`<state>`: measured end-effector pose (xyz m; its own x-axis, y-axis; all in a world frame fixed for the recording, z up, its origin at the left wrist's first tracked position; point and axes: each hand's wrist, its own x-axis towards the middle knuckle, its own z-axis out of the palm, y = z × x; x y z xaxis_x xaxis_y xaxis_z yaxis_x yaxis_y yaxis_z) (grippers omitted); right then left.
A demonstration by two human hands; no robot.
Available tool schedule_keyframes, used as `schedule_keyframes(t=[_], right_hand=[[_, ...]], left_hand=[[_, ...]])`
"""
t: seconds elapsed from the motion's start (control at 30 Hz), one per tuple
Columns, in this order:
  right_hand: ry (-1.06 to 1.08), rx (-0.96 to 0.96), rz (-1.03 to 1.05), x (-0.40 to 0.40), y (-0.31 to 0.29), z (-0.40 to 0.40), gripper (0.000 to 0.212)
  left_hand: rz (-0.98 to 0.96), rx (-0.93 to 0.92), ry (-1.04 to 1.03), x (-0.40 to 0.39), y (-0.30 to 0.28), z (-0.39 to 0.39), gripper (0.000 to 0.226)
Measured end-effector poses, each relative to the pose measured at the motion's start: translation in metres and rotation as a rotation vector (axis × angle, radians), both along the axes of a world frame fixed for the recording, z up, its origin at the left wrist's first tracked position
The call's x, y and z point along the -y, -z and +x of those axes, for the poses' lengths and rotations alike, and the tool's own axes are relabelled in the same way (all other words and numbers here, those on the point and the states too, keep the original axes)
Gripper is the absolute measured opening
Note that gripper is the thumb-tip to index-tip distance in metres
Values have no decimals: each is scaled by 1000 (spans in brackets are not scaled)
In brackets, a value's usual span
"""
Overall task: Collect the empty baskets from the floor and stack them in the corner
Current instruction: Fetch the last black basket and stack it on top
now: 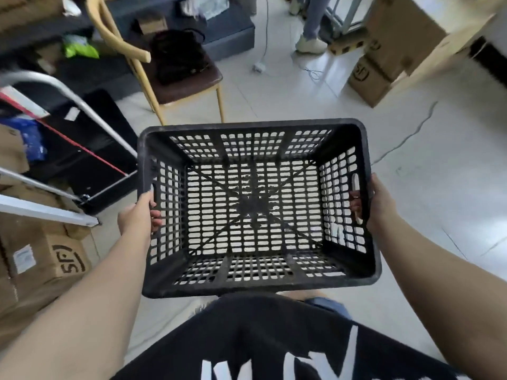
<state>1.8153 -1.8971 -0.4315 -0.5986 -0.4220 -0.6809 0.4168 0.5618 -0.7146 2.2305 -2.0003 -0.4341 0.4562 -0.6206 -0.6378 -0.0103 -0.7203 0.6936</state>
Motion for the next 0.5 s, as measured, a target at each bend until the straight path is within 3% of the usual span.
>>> schedule_keyframes(t=[0.13, 0.27, 0.5], right_hand=[[106, -6, -2, -44, -1, -53, 51], [263, 23, -57, -83, -3, -105, 46], [541, 17, -138, -146, -6, -192, 44]], left_hand=[[-76, 45, 49, 5, -14, -68, 28], [-117, 73, 119, 17, -23, -142, 40], [-69, -16, 448, 47, -20, -270, 41]])
